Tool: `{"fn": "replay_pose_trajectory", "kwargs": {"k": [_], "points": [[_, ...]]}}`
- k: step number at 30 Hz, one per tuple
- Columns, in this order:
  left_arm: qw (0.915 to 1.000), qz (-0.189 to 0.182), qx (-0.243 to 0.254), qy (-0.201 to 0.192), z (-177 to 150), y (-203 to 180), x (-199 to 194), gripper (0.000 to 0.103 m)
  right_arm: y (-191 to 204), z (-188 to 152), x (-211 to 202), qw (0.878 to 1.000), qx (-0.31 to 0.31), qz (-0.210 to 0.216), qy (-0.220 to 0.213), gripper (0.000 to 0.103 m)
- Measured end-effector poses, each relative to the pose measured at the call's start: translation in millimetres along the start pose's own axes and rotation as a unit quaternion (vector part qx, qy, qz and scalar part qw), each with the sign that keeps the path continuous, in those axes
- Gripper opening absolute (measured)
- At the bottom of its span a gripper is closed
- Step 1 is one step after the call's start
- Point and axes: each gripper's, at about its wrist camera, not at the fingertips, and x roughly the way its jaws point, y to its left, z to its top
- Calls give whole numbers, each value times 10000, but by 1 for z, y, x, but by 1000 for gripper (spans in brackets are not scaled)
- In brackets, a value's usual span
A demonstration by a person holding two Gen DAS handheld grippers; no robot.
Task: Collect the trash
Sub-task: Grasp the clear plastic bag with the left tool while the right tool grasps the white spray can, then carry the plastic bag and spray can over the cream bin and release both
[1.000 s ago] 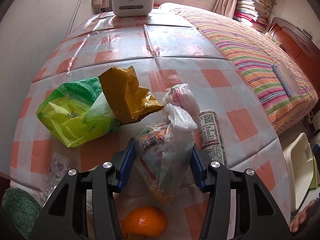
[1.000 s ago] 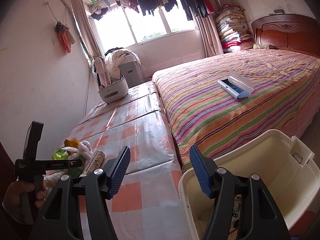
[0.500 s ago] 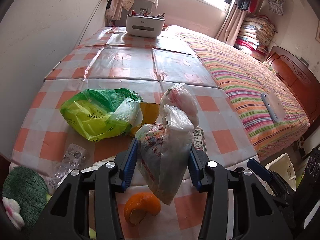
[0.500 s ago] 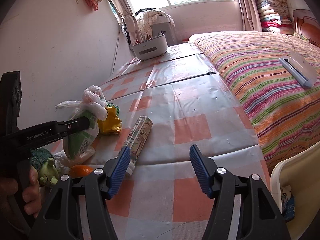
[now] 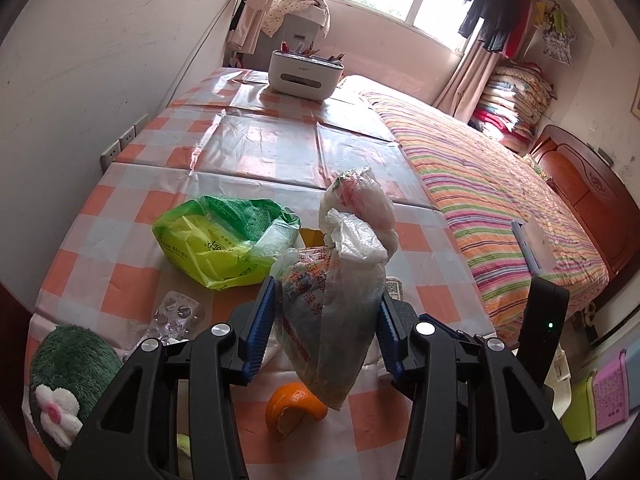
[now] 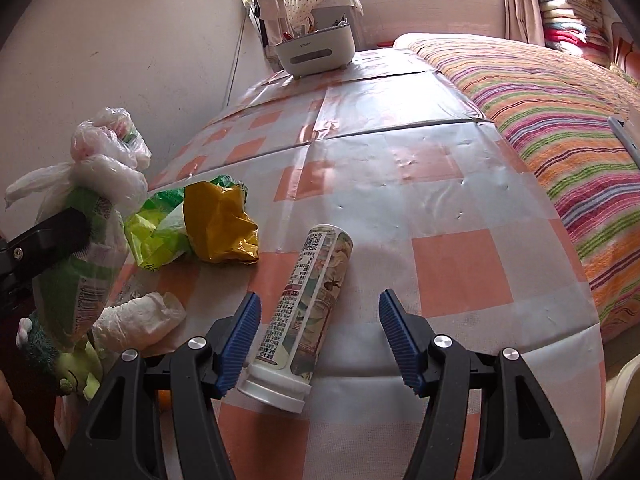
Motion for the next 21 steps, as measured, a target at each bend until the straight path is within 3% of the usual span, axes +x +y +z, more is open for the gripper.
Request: {"fn": "replay_pose_trajectory", "kwargs": {"k": [9, 11, 14, 21], "points": [[9999, -88, -75, -71, 0, 3, -10, 46, 6, 7, 8, 9990, -287, -336, 112, 60], [9999, -95, -41, -84, -1, 1, -12, 46, 11, 7, 11, 9980, -462, -389, 157, 56], [9999, -115, 3, -94, -2, -2, -14, 46, 13, 6, 11, 9973, -570, -412, 187, 32], [9997, -196, 112, -71, -3, -13, -14, 46, -1, 0, -5, 9983, -467, -337, 16, 29]]}}
